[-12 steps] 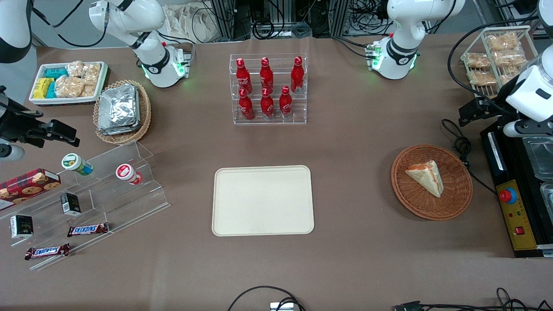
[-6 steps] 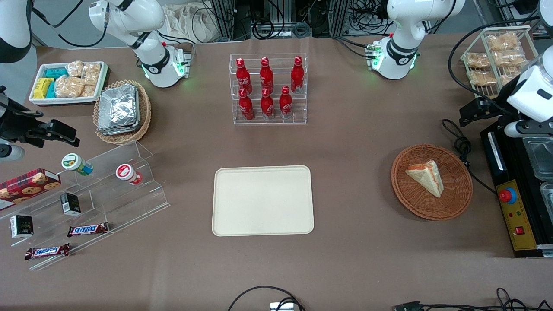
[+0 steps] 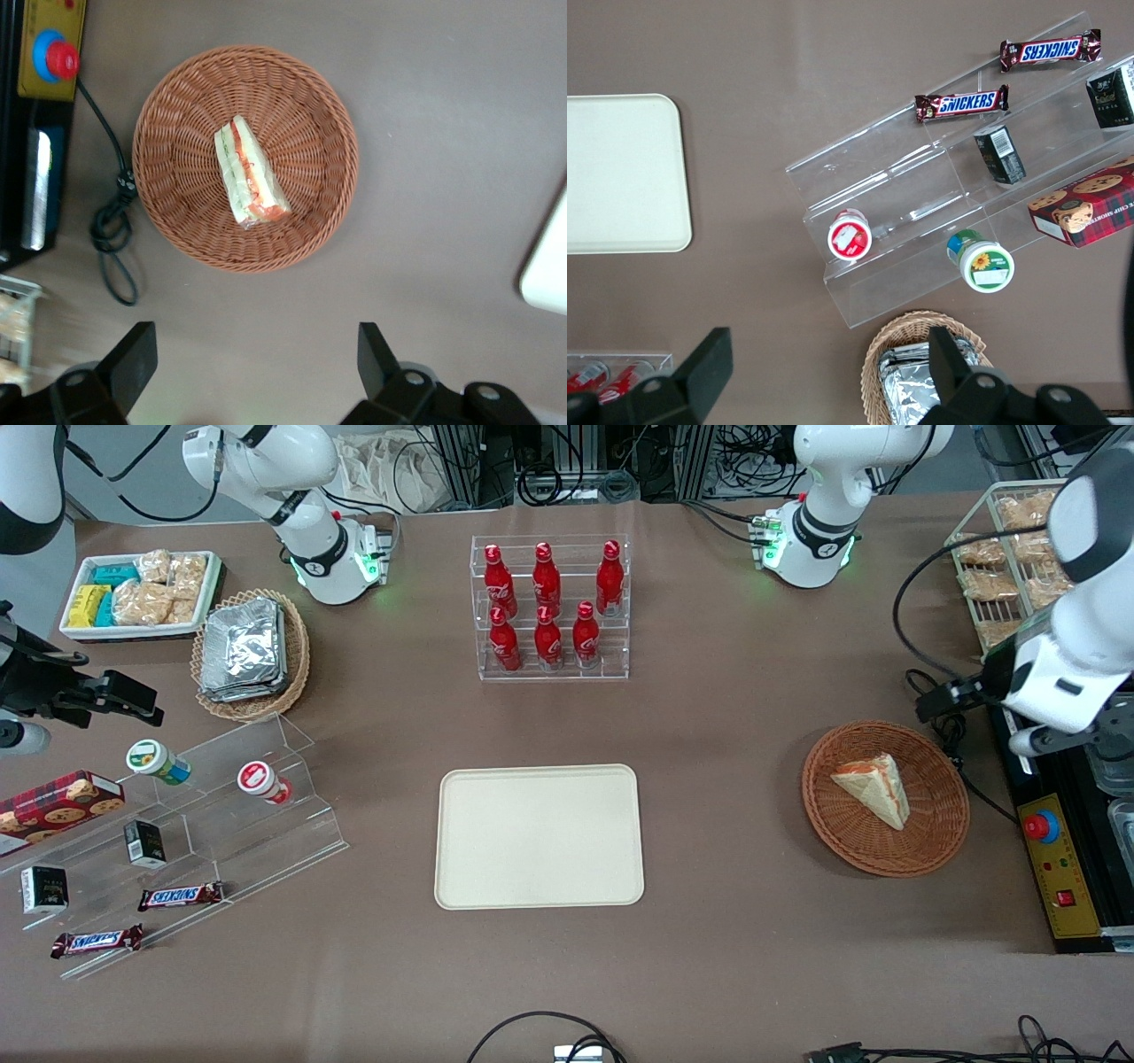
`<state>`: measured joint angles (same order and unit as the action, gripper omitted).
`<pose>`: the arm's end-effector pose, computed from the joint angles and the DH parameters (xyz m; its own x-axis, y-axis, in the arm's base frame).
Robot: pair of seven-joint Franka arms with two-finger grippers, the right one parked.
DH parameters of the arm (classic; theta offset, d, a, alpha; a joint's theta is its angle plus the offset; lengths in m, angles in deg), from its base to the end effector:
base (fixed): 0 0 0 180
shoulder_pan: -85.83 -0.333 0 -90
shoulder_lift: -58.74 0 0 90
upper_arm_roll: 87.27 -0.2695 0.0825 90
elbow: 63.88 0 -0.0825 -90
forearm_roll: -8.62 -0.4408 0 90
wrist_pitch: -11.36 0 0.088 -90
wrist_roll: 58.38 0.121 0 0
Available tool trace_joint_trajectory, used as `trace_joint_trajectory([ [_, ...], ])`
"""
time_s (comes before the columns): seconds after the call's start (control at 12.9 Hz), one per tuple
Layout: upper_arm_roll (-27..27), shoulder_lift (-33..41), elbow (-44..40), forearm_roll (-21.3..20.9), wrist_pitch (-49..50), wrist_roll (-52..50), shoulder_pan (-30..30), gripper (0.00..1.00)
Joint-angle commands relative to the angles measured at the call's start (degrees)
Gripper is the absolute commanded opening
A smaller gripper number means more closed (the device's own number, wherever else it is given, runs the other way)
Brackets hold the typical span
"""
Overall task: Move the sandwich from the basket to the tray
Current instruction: 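Move the left gripper over the sandwich in the wicker basket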
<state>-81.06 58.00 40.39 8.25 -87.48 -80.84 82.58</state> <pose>0.6068 -0.0305 0.4372 0.9379 0.3330 -0.0974 0.3300 -0.9429 -0.0455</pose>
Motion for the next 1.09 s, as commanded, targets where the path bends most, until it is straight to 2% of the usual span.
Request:
trace_joint_trajectory([
  [0.0,0.1,3.9,10.7,-1.0,-8.5,-7.1,0.3,1.0],
  [0.31,0.0,5.2,23.4,-3.3,-22.5,-12.4,-0.1,1.0],
  [0.62,-0.2,3.7,28.3,-4.4,-30.9,-15.1,-0.3,1.0],
  [1.01,-0.2,-2.6,29.3,-4.9,-40.6,-18.8,-1.5,1.0],
])
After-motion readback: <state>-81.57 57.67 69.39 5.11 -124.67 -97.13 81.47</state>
